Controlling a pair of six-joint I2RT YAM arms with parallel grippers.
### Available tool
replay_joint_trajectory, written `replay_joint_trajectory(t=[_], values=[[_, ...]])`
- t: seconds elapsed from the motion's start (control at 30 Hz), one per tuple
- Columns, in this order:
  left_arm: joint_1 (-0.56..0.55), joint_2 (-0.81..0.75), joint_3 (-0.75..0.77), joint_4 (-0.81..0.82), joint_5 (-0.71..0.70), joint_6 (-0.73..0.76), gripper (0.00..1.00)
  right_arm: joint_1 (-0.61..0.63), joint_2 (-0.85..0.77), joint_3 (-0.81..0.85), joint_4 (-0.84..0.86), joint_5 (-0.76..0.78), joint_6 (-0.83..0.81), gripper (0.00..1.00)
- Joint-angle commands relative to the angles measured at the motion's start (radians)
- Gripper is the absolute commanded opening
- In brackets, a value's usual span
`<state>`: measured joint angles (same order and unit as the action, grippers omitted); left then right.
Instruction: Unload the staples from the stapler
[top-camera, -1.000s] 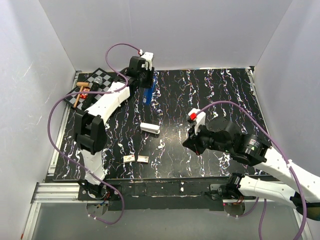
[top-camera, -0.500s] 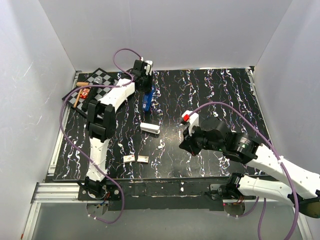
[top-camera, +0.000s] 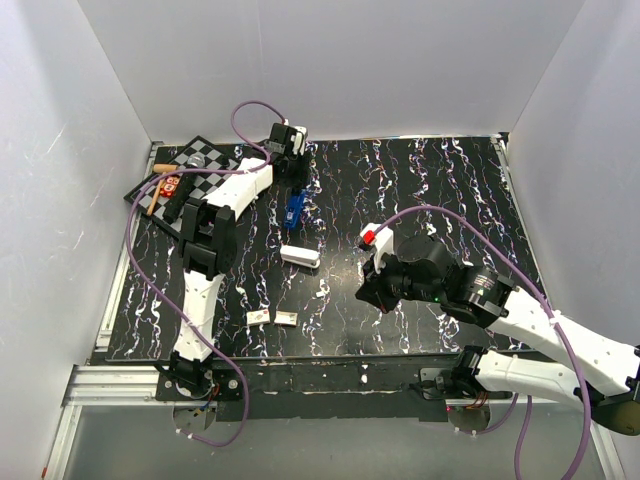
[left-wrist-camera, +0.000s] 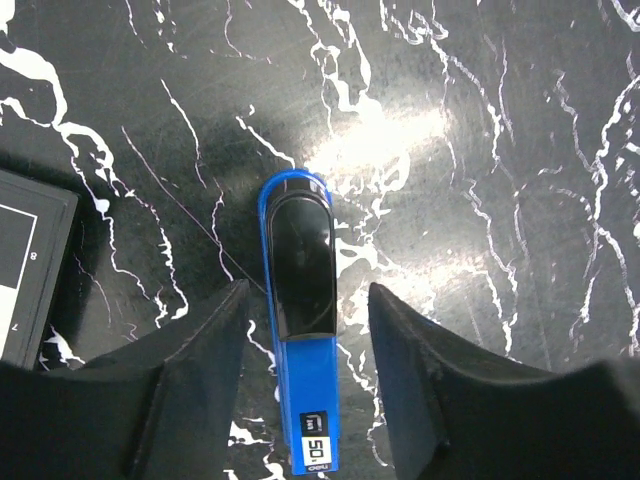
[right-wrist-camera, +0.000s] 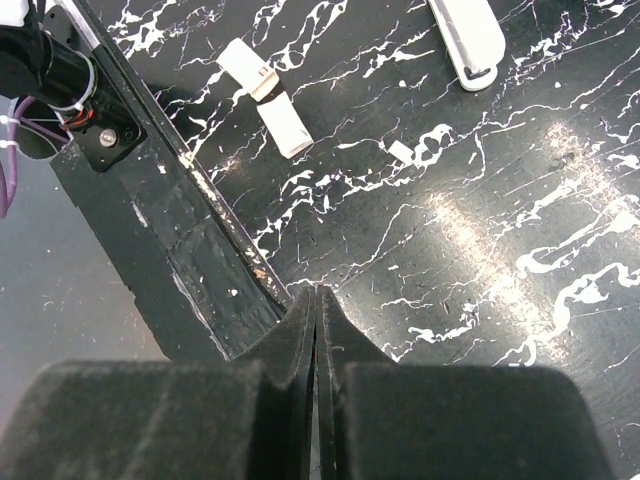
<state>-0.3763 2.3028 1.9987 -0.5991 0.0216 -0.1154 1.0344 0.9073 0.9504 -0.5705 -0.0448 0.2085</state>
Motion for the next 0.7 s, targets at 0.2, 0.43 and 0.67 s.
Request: replay_joint_trajectory(t=[0.2, 0.43, 0.67], values=[[0.007, -0.065, 0.009, 0.068, 0.009, 0.034, 0.62, -0.004, -0.016, -0.012, 0.044, -0.023, 0.028, 0.01], [0.007, -0.25, -0.104, 0.127, 0.047, 0.045, 0.64, -0.002, -0.042, -0.013, 0.028, -0.012, 0.048, 0.01], [0.005, -0.528, -0.331, 0.197, 0.202, 0.102, 0.65, -0.004, -0.041, 0.013, -0.008, 0.002, 0.048, 0.12]])
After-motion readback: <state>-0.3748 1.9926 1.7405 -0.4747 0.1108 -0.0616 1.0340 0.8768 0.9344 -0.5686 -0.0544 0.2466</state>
